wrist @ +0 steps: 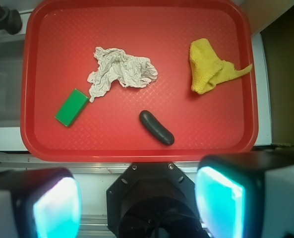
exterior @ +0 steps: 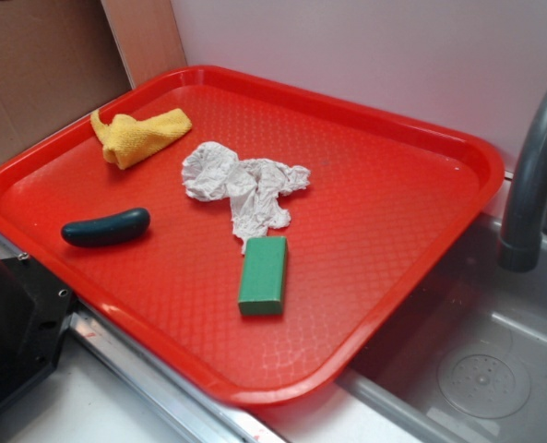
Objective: Grab the yellow cloth.
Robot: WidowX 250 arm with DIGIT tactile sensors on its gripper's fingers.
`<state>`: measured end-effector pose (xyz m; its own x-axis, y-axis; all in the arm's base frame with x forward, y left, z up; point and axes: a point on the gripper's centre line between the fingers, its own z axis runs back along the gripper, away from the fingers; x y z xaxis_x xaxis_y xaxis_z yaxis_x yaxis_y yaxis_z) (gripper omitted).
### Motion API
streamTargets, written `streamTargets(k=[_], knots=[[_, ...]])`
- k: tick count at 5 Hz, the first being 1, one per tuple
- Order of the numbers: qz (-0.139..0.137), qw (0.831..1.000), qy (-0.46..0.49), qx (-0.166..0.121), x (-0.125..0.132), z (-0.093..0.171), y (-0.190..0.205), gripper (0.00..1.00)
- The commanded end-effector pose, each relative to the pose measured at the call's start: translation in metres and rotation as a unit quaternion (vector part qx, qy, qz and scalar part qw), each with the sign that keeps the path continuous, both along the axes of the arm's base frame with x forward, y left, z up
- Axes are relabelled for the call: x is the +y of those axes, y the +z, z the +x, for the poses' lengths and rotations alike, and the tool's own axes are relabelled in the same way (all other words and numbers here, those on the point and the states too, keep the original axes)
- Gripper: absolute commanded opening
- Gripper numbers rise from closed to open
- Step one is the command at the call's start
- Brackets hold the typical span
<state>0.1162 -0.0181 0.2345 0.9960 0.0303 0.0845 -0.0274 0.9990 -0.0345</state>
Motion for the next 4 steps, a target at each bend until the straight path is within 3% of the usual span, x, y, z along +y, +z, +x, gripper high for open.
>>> streamTargets(k=[1,2,3,4], knots=[[0.000,1.000,0.000,0.000,0.000,0.000,0.000,1.00],[-0.039,0.994,0.103,0.004,0.005,0.014,-0.008,1.00],[-0.035,0.977,0.209,0.018,0.012,0.026,-0.021,1.00],[-0.052,0.952,0.303,0.006,0.024,0.032,-0.034,1.00]])
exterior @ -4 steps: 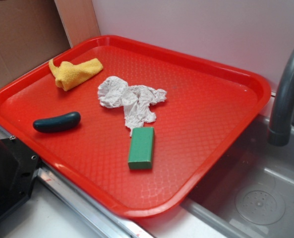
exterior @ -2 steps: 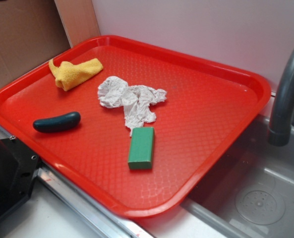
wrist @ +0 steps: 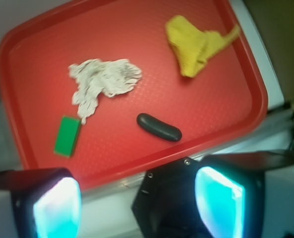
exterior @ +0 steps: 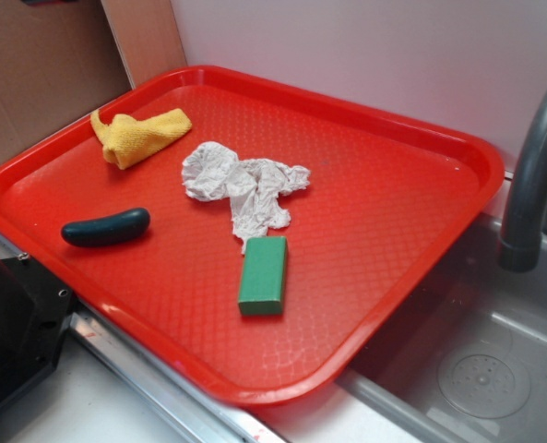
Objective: Grab the yellow cloth.
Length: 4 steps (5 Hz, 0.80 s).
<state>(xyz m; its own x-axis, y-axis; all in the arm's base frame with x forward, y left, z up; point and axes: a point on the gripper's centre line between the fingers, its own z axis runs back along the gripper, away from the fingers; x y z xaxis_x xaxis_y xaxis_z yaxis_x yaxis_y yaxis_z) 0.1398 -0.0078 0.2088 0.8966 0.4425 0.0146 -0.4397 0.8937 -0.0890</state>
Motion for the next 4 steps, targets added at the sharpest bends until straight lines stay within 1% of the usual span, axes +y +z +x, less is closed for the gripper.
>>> streamTargets(k=[1,2,3,4], knots=[[0.002,0.980,0.196,-0.035,0.037,0.018,-0.029,1.00],[0.004,0.969,0.239,-0.060,0.059,0.026,-0.053,1.00],[0.018,0.957,0.278,-0.075,0.084,0.041,-0.080,1.00],[0.008,0.948,0.303,-0.102,0.103,0.055,-0.103,1.00]])
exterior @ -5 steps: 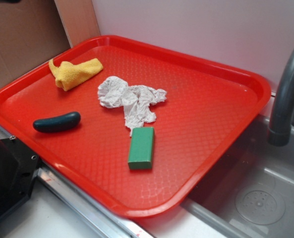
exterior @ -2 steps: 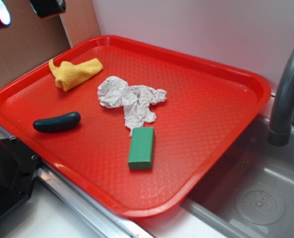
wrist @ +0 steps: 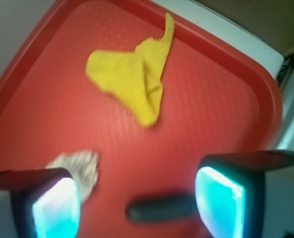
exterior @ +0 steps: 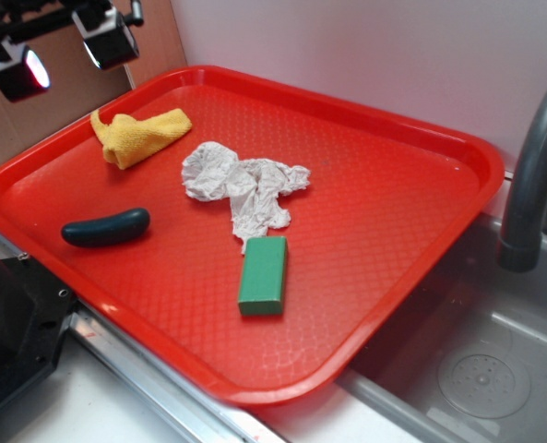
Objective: Grab the yellow cloth.
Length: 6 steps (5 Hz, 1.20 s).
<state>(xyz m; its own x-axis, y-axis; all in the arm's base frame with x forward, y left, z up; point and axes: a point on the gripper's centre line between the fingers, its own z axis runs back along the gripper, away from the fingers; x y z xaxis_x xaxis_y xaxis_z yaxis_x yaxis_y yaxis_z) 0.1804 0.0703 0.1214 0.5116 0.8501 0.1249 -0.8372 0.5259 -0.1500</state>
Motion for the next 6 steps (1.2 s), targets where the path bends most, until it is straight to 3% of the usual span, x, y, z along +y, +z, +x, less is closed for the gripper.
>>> streamTargets(k=[1,4,5,6], knots=[[0.020,0.998,0.012,-0.055,0.032,0.037,-0.041,1.00],[0.090,0.995,0.026,0.016,0.036,0.059,-0.100,1.00],[0.106,0.993,0.050,0.017,0.039,0.064,-0.106,0.70],[0.104,0.993,0.059,0.018,0.038,0.065,-0.105,0.00]])
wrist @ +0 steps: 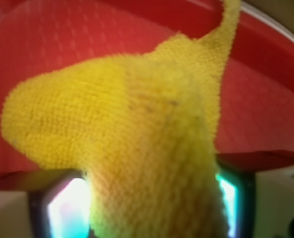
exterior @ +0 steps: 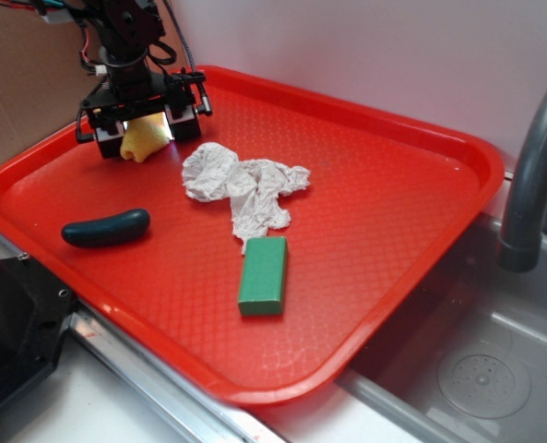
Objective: Grab the yellow cloth.
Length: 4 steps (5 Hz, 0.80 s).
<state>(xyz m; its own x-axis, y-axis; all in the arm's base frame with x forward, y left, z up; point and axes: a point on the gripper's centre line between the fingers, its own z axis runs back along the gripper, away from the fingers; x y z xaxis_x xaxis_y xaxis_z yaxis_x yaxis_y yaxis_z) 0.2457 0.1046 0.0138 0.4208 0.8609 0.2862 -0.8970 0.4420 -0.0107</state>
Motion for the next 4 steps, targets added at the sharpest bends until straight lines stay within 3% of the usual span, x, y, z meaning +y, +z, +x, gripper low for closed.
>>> streamTargets(k=[1,2,3,4], knots=[[-0.008,1.000,-0.004,0.002,0.004,0.009,0.009,0.00],[-0.030,0.998,-0.053,0.009,-0.010,0.008,0.026,0.00],[-0.092,0.986,-0.133,0.034,-0.037,0.001,0.064,0.00],[-0.119,0.972,-0.199,0.043,-0.063,-0.016,0.097,0.00]])
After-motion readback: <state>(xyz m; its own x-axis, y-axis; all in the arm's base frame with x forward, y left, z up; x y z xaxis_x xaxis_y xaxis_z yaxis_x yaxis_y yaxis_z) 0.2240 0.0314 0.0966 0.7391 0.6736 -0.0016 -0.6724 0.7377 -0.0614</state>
